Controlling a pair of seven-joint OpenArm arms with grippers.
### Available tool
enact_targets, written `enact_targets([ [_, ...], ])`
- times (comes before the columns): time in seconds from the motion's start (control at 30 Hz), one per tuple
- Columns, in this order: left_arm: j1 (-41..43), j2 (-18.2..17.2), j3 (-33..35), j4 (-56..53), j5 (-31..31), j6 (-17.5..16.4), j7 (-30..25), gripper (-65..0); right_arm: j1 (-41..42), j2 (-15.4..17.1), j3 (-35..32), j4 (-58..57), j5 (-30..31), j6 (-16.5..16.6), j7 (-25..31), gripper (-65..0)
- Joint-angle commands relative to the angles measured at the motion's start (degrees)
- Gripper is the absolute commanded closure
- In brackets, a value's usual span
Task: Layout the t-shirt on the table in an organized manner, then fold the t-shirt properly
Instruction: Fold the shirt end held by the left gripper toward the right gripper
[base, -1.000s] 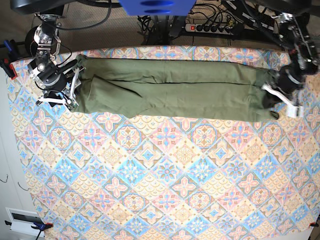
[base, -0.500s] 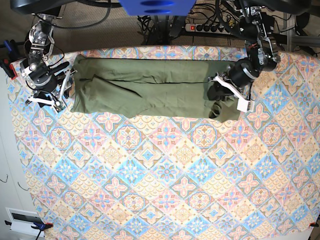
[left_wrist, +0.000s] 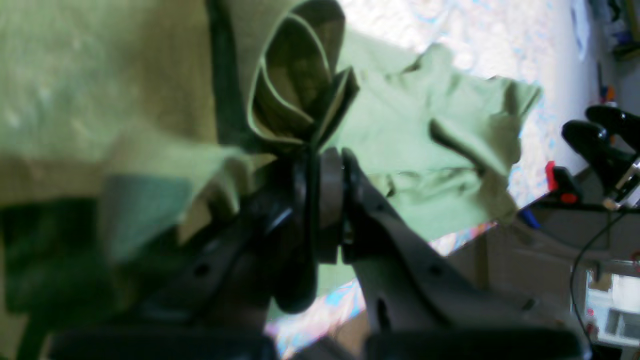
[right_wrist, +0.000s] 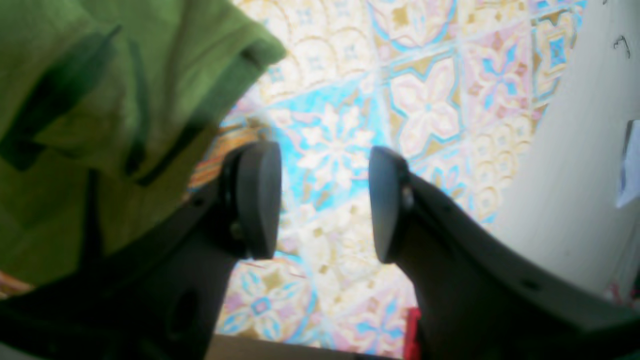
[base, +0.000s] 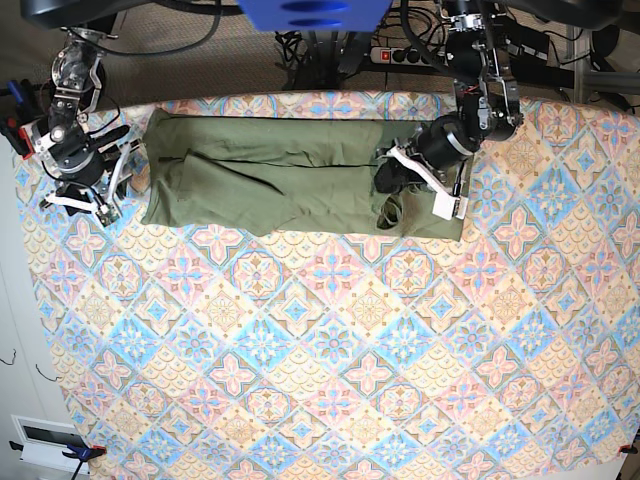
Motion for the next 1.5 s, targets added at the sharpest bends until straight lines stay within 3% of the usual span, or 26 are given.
enact_targets([
  [0.0, -0.53, -0.04, 0.31, 1.02, -1.38, -0.4, -1.83, 0.0, 0.43, 0.89, 0.31, 1.1, 0.1, -0.25, 0.96, -27.0],
  [0.3, -1.93, -0.04, 1.62, 1.02, -0.41, -0.4, -2.88, -1.4, 0.43, 0.89, 0.31, 1.1, 0.1, -0.25, 0.96, -27.0],
  [0.43, -1.76, -0.31, 2.33, 1.37, -0.76, -0.4, -0.69, -12.5, 0.43, 0.89, 0.31, 1.1, 0.1, -0.25, 0.96, -27.0],
  [0.6, -1.76, -3.29, 4.35, 2.34, -3.84, -0.4, -0.16, -30.0, 0.43, 0.89, 0.31, 1.1, 0.1, -0.25, 0.96, -27.0],
  [0.7, -1.67, -4.17, 3.3, 5.24, -5.34, -0.4, -0.25, -34.7, 0.43, 0.89, 0.31, 1.01, 0.1, -0.25, 0.96, -27.0],
  [0.8, -0.26, -4.7, 0.13, 8.06, -8.41, -0.4, -0.07, -33.9, 0.43, 0.89, 0.31, 1.01, 0.1, -0.25, 0.96, -27.0],
  [0.9, 1.23, -8.31, -2.95, 8.06, -10.7, -0.4, 0.02, -32.1, 0.43, 0.89, 0.31, 1.01, 0.1, -0.25, 0.96, -27.0],
  [1.13, 3.25, -12.17, -2.59, 2.78, -10.52, -0.4, 0.02, -29.8, 0.25, 0.89, 0.31, 1.01, 0.1, -0.25, 0.96, -27.0],
  [1.47, -0.97, -12.0, 17.98, -2.05, -10.7, -0.32, -0.16, -29.8, 0.34, 0.8, 0.31, 1.01, 0.1, -0.25, 0.87, -27.0],
])
